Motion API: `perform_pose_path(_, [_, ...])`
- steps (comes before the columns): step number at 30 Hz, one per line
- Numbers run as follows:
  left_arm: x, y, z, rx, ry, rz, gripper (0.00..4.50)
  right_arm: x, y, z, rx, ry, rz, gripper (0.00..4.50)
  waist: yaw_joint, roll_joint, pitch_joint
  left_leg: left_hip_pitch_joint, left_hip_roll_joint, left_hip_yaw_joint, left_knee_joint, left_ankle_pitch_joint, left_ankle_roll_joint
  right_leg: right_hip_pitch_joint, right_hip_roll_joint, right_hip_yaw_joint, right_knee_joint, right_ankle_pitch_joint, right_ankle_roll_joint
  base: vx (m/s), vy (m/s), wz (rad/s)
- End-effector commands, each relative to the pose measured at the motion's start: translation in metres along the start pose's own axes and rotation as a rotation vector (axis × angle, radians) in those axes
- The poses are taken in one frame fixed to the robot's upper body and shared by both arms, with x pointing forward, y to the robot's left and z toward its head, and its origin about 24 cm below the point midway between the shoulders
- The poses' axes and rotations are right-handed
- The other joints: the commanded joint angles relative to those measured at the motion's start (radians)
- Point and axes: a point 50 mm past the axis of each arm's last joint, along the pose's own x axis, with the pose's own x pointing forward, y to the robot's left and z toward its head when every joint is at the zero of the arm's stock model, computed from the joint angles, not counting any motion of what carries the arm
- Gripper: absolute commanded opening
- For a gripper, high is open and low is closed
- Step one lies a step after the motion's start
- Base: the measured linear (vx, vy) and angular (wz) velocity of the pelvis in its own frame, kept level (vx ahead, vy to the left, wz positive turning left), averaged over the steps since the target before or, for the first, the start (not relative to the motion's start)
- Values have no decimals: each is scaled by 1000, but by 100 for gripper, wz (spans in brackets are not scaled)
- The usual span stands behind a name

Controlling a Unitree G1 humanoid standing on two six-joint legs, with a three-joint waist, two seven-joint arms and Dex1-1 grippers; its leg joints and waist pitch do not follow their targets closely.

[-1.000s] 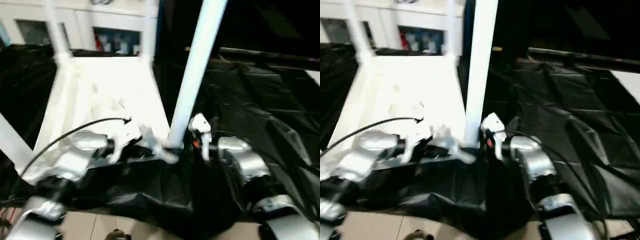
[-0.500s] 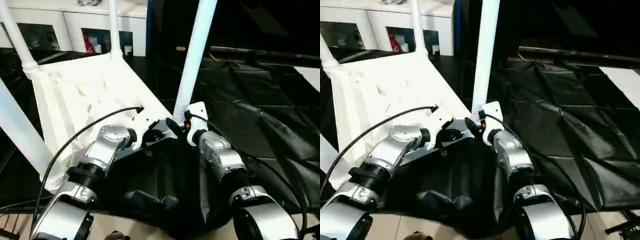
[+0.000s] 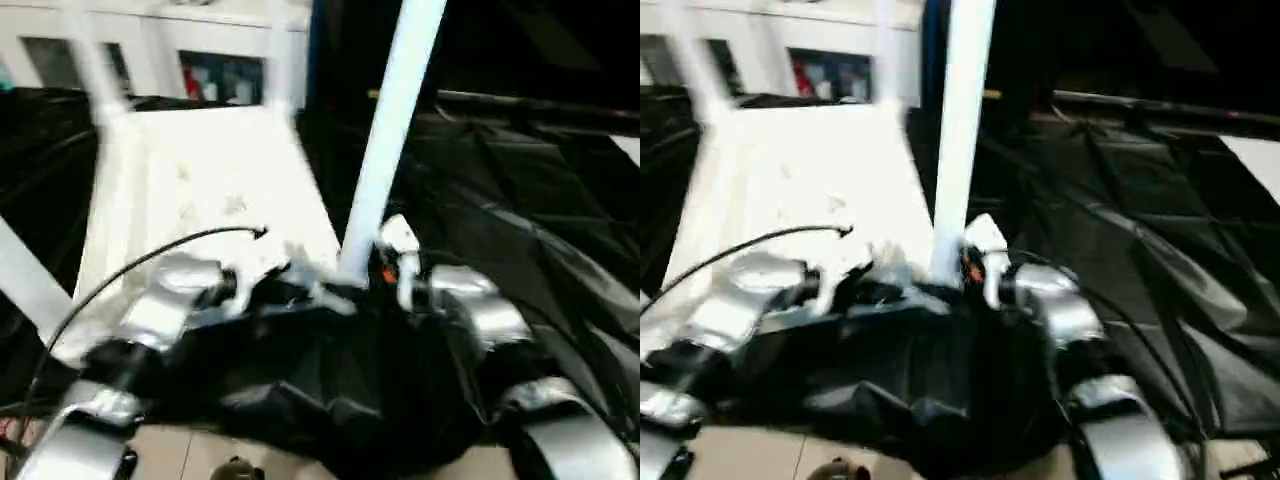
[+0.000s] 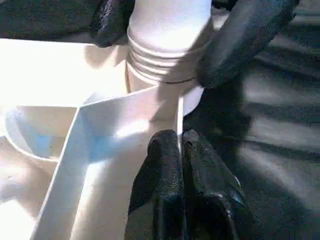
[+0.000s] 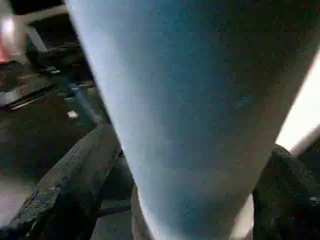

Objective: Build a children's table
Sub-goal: Rotate leg to tighten

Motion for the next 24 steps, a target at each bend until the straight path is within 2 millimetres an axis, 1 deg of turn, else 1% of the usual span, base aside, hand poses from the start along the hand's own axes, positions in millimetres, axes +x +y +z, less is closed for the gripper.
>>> perform_pose_path(1, [11, -10, 13, 40, -63, -95, 0, 4, 6, 5, -14, -5, 79, 361, -3, 11, -64, 29, 75, -32, -75, -272, -2, 35, -103, 60, -78, -300, -191, 0, 0, 0])
perform_pose_path(2, [8, -10, 11, 32, -47, -116, 0, 1, 6, 5, -13, 2, 99, 349, -2, 11, -65, 29, 74, -33, -74, -275, -7, 36, -104, 59, -79, -311, -188, 0, 0, 0])
perform_pose_path(3, [6, -10, 10, 31, -43, -120, 0, 0, 6, 4, -10, 5, 106, 349, -2, 12, -64, 28, 74, -33, -75, -276, -8, 36, -104, 59, -79, -314, -188, 0, 0, 0])
perform_pose_path(6, [4, -11, 8, 28, -35, -136, 0, -2, 7, 4, -8, 11, 122, 318, -1, 12, -65, 28, 74, -34, -75, -270, -9, 36, -102, 59, -79, -306, -185, 0, 0, 0])
perform_pose_path(7, [3, -11, 7, 25, -30, -143, 0, -2, 8, 3, -8, 16, 129, 318, -1, 15, -66, 29, 74, -34, -75, -270, -11, 34, -102, 59, -78, -301, -187, 0, 0, 0])
perform_pose_path(8, [3, -11, 7, 24, -27, -149, 0, -2, 9, 3, -8, 21, 137, 305, 0, 16, -65, 31, 74, -34, -75, -273, -12, 33, -102, 59, -79, -302, -188, 0, 0, 0])
perform_pose_path(9, [2, -12, 6, 22, -25, -154, 0, -3, 10, 2, -7, 25, 144, 293, -1, 14, -66, 29, 74, -34, -76, -271, -13, 35, -100, 59, -77, -293, -190, 0, 0, 0])
perform_pose_path(10, [2, -12, 5, 20, -21, -159, 0, -3, 12, 1, -5, 29, 154, 282, 0, 16, -66, 30, 74, -34, -75, -270, -13, 35, -100, 59, -77, -286, -191, 0, 0, 0])
perform_pose_path(12, [2, -12, 4, 18, -18, -155, 0, -2, 13, 0, -2, 30, 161, 271, 0, 14, -66, 29, 74, -34, -76, -271, -14, 35, -101, 59, -77, -284, -191, 0, 0, 0])
perform_pose_path(16, [4, -9, 6, 14, -30, -116, 0, 0, 15, -3, 7, 27, 151, 260, 0, 13, -64, 31, 74, -35, -76, -293, -20, 32, -105, 60, -84, -337, -180, 0, 0, 0])
perform_pose_path(18, [7, -6, 8, 9, -45, -77, 0, 3, 15, -4, 24, 13, 119, 259, 0, 13, -64, 31, 74, -36, -76, -295, -22, 33, -105, 60, -84, -344, -178, 0, 0, 0])
perform_pose_path(19, [10, 0, 9, -10, -47, -5, 0, 8, 12, -4, 52, -15, 48, 258, -3, 12, -63, 31, 75, -38, -79, -299, -27, 31, -104, 60, -83, -344, -177, 0, 0, 0])
perform_pose_path(20, [10, 1, 10, -10, -47, 2, 0, 8, 12, -4, 55, -17, 40, 257, -5, 11, -62, 32, 73, -38, -79, -306, -31, 30, -104, 60, -85, -353, -177, 0, 0, 0])
perform_pose_path(21, [13, 5, 12, -20, -54, 46, 0, 13, 8, -4, 82, -34, -36, 257, -8, 8, -61, 32, 72, -40, -78, -315, -35, 32, -107, 60, -88, -376, -172, 0, 0, 0])
perform_pose_path(22, [15, 7, 14, -28, -62, 69, 0, 16, 6, -5, 97, -43, -83, 257, -12, 9, -59, 33, 69, -41, -78, -329, -42, 29, -110, 60, -93, -416, -163, 0, 0, 0])
perform_pose_path(23, [15, 7, 14, -28, -62, 69, 0, 16, 6, -5, 97, -43, -83, 257, -15, 7, -59, 33, 69, -43, -78, -335, -43, 30, -111, 59, -95, -439, -157, 0, 0, 0])
perform_pose_path(24, [18, 9, 18, -33, -77, 98, 0, 20, 4, -5, 117, -55, -142, 257, -16, 7, -59, 32, 68, -45, -78, -338, -44, 32, -112, 58, -97, -456, -150, 0, 0, 0])
